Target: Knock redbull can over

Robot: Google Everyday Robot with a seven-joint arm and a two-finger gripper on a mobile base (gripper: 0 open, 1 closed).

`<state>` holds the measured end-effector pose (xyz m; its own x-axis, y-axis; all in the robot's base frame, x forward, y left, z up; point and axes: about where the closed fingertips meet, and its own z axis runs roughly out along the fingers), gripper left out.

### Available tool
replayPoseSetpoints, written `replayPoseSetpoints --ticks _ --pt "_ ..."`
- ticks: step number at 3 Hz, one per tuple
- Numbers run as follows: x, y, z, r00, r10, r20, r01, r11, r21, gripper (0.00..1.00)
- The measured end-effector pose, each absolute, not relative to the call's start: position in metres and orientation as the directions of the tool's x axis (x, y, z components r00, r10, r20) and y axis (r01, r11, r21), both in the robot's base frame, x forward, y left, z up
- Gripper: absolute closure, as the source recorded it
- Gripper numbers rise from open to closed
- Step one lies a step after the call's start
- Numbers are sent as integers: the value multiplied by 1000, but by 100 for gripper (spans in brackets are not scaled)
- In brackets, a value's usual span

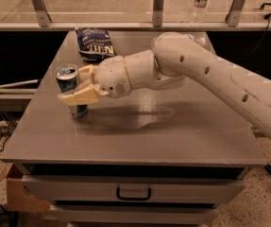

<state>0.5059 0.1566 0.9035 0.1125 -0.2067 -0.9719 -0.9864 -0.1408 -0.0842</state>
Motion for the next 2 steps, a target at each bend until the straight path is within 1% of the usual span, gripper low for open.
replayPoseSetpoints --ticks 1,2 --pt "519 135 926 156 -203 -967 -986 -96 -139 100" --pt "527 120 939 195 -242 -951 -980 -82 -180 100"
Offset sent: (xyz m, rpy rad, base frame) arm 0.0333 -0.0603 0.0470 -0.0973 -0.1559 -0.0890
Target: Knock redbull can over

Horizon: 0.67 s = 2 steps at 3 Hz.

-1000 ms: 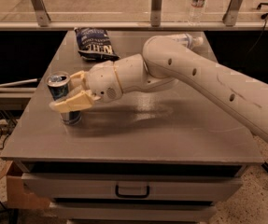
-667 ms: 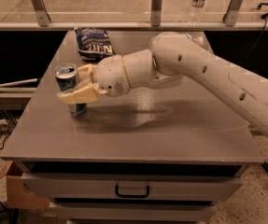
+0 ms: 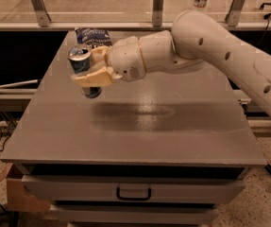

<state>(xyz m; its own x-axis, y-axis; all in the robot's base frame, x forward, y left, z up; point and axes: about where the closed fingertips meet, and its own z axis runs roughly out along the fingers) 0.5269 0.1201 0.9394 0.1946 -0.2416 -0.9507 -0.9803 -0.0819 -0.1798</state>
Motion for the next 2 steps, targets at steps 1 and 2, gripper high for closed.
replayPoseSetpoints --ticks 1,2 --pt "528 111 940 231 -347 -909 -972 -113 -204 100" --pt "529 101 930 262 -484 -835 -964 -163 -208 100"
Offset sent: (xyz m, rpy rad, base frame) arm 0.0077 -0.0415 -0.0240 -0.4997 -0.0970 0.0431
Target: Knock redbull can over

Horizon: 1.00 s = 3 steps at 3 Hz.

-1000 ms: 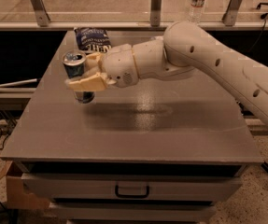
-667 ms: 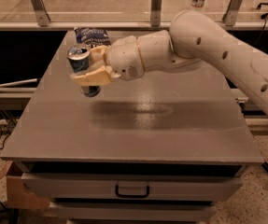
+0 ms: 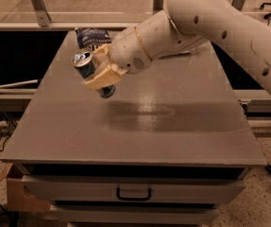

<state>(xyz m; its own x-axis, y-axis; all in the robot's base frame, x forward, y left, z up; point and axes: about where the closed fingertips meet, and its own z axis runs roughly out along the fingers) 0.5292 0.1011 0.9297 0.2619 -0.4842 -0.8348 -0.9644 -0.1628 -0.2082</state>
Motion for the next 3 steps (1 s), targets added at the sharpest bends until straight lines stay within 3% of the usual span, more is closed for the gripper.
replayPoseSetpoints --ticks 3 --pt "530 86 880 324 -810 -490 -944 -308 -115 100"
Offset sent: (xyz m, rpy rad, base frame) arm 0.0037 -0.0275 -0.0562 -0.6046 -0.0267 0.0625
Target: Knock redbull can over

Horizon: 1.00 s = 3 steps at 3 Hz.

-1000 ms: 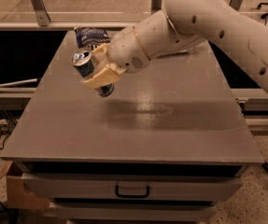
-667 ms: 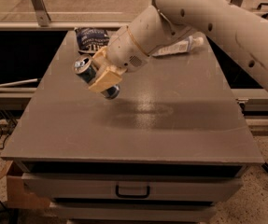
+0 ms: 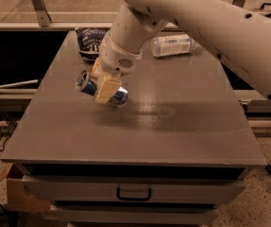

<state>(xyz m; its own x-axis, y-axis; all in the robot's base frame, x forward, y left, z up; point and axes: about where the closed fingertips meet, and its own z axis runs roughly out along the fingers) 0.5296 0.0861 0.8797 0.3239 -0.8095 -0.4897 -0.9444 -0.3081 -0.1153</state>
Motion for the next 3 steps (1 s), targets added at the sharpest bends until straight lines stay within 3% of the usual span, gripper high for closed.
replayPoseSetpoints --ticks 2,3 --pt "524 96 861 392 -900 -191 -920 -383 -85 100" --pt "520 104 858 409 -903 -130 -912 -401 -81 100"
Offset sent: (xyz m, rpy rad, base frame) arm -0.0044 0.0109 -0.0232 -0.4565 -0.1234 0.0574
